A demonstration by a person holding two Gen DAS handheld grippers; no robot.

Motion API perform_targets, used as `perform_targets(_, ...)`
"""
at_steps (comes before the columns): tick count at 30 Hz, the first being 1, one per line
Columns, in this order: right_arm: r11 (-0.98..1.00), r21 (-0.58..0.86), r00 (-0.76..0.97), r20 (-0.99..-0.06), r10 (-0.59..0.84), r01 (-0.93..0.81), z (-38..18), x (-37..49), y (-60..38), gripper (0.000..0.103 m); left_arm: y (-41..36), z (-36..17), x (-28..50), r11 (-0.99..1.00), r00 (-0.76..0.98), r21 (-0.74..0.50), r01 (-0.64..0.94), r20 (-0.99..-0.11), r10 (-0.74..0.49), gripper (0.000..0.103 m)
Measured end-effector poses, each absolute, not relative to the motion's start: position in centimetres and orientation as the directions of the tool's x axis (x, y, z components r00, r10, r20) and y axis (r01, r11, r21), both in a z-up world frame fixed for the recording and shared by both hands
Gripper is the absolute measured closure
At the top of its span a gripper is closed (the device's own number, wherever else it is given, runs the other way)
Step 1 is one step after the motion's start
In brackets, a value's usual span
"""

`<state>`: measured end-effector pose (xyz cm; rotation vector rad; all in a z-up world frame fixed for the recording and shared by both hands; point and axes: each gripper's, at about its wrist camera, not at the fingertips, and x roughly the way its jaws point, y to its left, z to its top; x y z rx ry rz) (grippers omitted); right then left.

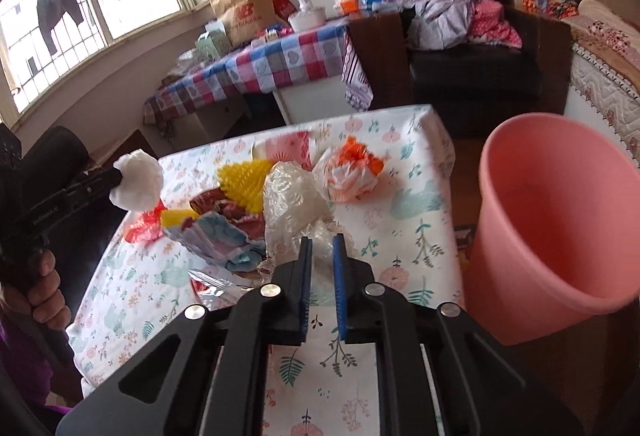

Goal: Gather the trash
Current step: 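Carry both held items over the pink bucket and open both tools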

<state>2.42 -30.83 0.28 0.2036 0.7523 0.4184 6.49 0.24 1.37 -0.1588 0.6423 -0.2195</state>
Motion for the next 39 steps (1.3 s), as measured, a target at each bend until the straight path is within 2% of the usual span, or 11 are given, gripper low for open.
perform_targets(6, 0.922, 0.310, 0.728, -0.574, 0.375, -0.231, 2.0, 0.8, -33.5, 0.092, -3.2, 2.5, 6.2, 0.947, 0.778, -0.232, 0.220, -0.544, -0.314, 0.100)
perform_targets(17, 0.955, 0.290, 0.805, -0.554, 0.214, -0.055, 2.6, -0.5, -39.1, 0.092, -10.6, 3.9, 6.8, 0.897, 0.744, -0.249, 0.365, -0.502, -0.442, 0.100)
perform_targets(27, 0.947, 0.295, 0.838, -0.543, 0.058, 0.126, 1.5, -0.7, -44.6, 0.092, -18.3, 3.7, 8.3, 0.841, 0.682, -0.245, 0.483, -0.497, -0.537, 0.100)
perform_targets(33, 0.933, 0.308, 0.837, -0.547, 0.013, 0.187, 0.5, -0.4, -46.7, 0.092, -23.0, 2.5, 9.4, 0.797, 0.626, -0.269, 0.541, -0.504, -0.595, 0.100)
perform_targets(39, 0.927, 0.307, 0.829, -0.560, -0.007, 0.216, -0.5, 0.6, -47.8, 0.092, -28.1, 1.4, 9.7, 0.761, 0.586, -0.232, 0.606, -0.516, -0.625, 0.100)
